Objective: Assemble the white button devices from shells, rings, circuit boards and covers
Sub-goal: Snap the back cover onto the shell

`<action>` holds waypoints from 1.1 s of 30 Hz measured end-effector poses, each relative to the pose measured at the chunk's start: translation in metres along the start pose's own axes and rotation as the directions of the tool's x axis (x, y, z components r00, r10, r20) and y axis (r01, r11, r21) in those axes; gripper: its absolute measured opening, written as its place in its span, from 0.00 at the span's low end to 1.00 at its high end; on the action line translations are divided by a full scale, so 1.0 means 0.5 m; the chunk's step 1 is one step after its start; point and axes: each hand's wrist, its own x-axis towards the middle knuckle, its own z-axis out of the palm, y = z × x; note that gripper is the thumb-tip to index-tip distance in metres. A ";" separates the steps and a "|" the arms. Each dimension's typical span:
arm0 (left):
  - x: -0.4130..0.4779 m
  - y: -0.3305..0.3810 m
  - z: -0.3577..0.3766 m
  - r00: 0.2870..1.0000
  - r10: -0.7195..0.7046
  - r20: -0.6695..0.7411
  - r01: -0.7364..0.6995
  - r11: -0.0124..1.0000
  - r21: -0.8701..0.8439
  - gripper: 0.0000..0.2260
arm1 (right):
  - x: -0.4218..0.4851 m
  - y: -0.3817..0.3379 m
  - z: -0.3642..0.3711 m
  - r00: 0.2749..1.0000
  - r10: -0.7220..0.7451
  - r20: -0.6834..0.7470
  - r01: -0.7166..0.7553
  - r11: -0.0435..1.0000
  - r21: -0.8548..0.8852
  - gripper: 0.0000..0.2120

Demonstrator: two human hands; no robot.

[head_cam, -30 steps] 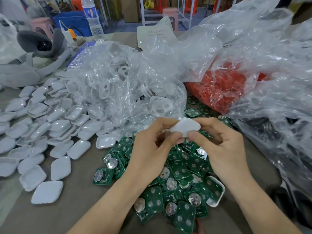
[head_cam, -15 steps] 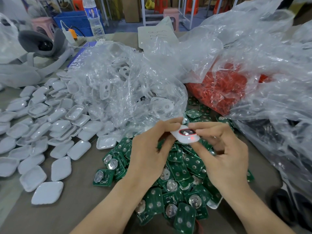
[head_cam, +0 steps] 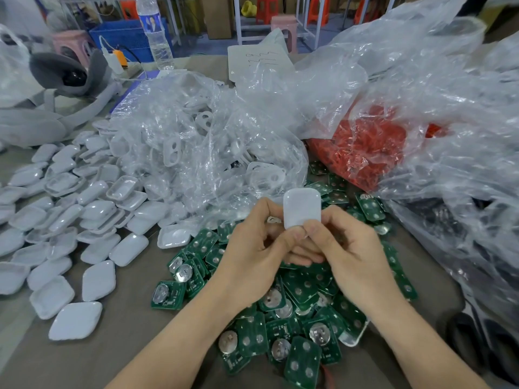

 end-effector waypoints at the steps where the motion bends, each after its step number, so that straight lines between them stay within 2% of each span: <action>1: -0.001 0.001 -0.003 0.999 -0.005 0.043 0.004 1.000 0.015 0.11 | -0.002 0.001 0.000 0.999 -0.030 0.034 0.032 0.998 -0.056 0.13; 3: -0.004 0.000 -0.010 0.998 0.013 0.068 -0.020 0.993 0.113 0.12 | -0.006 -0.001 -0.003 0.995 -0.079 0.066 0.085 0.993 -0.088 0.14; 5: -0.004 0.002 -0.017 0.997 0.075 0.007 -0.075 0.976 0.207 0.11 | -0.006 -0.006 -0.008 0.991 -0.090 0.095 0.093 0.995 -0.032 0.15; 8: -0.002 0.002 -0.018 0.993 0.113 -0.038 -0.100 0.962 0.254 0.09 | -0.008 -0.011 -0.010 0.976 -0.108 0.189 0.103 0.994 0.037 0.18; 11: -0.002 0.001 -0.012 0.993 0.116 -0.017 -0.109 0.968 0.226 0.09 | -0.011 -0.013 -0.009 0.970 -0.107 0.218 0.092 0.993 0.079 0.18; 14: -0.002 0.003 -0.009 0.992 0.121 -0.028 -0.116 0.982 0.147 0.08 | -0.013 -0.015 -0.007 0.977 -0.115 0.177 0.093 0.987 0.128 0.17; 17: -0.001 -0.002 -0.006 0.988 0.138 -0.072 -0.124 0.976 0.178 0.07 | -0.009 -0.015 -0.004 0.985 -0.055 0.163 0.025 0.983 0.180 0.17; 20: -0.002 -0.009 -0.007 0.986 0.143 -0.087 -0.119 0.966 0.231 0.03 | -0.003 -0.019 -0.002 0.986 -0.030 0.163 -0.012 0.969 0.247 0.07; 21: -0.004 -0.009 -0.006 0.986 0.154 -0.066 -0.134 0.962 0.237 0.02 | -0.003 -0.018 -0.001 0.990 -0.064 0.126 0.035 0.974 0.222 0.05; 22: -0.006 -0.010 -0.006 0.986 0.162 -0.037 -0.150 0.964 0.220 0.04 | -0.003 -0.016 -0.001 0.990 -0.131 0.054 0.125 0.986 0.114 0.06; 23: -0.008 -0.009 -0.005 0.988 0.157 -0.004 -0.154 0.974 0.166 0.07 | -0.003 -0.011 -0.003 0.972 -0.232 -0.035 0.229 0.971 -0.071 0.06; 25: -0.011 -0.005 -0.001 0.992 0.114 0.045 -0.117 0.991 0.059 0.13 | -0.003 0.000 -0.004 0.881 -0.449 -0.147 0.351 0.830 -0.433 0.07; 27: -0.012 0.000 0.003 0.996 0.083 0.039 -0.085 0.995 0.049 0.20 | -0.005 0.006 -0.002 0.802 -0.580 -0.139 0.405 0.701 -0.587 0.05; 29: -0.009 0.001 0.006 0.997 0.072 0.016 -0.073 0.995 0.067 0.20 | -0.004 0.012 0.000 0.783 -0.611 -0.114 0.422 0.657 -0.625 0.09; 30: -0.008 0.000 0.007 0.998 0.063 0.010 -0.063 0.996 0.061 0.18 | -0.003 0.013 -0.002 0.808 -0.579 -0.113 0.416 0.696 -0.586 0.10; 31: -0.006 -0.001 0.008 0.999 0.050 0.007 -0.050 0.998 0.028 0.18 | -0.002 0.011 -0.004 0.857 -0.499 -0.131 0.384 0.786 -0.485 0.11; 33: -0.003 -0.001 0.010 1.000 0.025 -0.006 -0.025 0.998 -0.060 0.19 | -0.002 0.000 -0.008 0.963 -0.221 -0.153 0.202 0.971 -0.130 0.18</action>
